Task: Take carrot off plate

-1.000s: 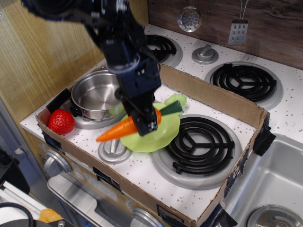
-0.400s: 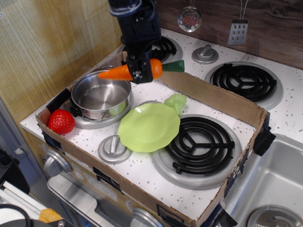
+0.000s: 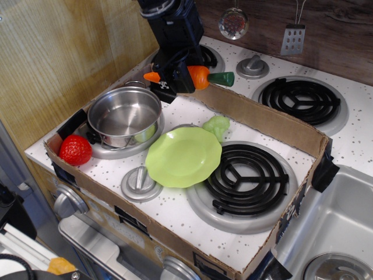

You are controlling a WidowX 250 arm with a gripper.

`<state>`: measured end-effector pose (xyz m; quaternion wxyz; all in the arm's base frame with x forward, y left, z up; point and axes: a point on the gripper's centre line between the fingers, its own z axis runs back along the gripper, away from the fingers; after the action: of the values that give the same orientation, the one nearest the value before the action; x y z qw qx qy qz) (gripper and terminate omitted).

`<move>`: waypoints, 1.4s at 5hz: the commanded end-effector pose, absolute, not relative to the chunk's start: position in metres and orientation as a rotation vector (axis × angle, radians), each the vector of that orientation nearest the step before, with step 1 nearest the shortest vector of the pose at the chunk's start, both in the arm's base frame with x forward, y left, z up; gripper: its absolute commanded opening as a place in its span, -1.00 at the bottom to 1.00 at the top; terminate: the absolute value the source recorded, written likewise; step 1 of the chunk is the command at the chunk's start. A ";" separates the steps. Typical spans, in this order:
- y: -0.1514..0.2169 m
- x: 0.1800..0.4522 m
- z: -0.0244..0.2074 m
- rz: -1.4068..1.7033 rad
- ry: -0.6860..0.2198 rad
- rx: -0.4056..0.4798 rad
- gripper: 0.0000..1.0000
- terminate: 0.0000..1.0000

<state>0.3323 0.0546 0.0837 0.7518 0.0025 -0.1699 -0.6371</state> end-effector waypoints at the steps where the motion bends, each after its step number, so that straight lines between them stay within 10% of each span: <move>1: 0.049 0.355 0.087 -1.549 -0.443 0.058 -1.00 -1.00; 6: 0.074 0.378 0.064 -1.551 -0.484 0.116 -1.00 -1.00; 7: 0.073 0.386 0.076 -1.539 -0.449 0.142 1.00 -1.00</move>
<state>0.3794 0.0803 0.0537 0.7016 0.0368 -0.1852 -0.6871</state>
